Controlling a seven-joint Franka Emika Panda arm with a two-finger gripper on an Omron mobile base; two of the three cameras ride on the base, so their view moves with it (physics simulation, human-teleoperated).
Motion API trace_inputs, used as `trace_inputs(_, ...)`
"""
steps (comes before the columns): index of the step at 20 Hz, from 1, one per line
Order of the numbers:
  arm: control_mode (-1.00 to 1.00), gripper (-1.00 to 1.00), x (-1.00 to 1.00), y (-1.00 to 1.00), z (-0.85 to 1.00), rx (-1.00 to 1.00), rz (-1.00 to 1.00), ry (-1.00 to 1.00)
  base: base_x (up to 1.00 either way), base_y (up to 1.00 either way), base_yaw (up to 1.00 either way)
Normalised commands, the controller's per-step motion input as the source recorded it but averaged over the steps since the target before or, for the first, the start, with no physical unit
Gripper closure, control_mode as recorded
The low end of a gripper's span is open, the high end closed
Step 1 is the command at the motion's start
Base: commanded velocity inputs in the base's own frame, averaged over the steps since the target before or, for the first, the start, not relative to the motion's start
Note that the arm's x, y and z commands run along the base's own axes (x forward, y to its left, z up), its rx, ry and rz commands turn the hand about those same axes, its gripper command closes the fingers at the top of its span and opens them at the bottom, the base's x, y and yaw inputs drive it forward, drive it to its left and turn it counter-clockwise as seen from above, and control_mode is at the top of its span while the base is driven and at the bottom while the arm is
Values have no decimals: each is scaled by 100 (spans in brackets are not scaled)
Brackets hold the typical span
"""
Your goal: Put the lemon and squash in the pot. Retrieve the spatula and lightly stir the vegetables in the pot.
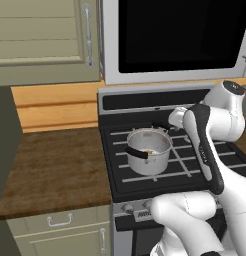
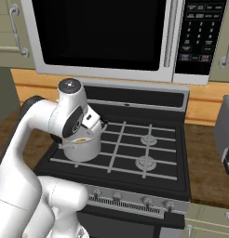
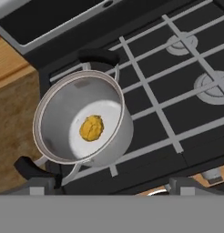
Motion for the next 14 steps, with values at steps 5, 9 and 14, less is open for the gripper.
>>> trace_inputs(5, -100, -100, 0, 0, 0, 0, 0, 0, 0, 0, 0)
trace_inputs(9, -100, -100, 0, 0, 0, 0, 0, 0, 0, 0, 0)
trace_inputs(14, -100, -100, 0, 0, 0, 0, 0, 0, 0, 0, 0)
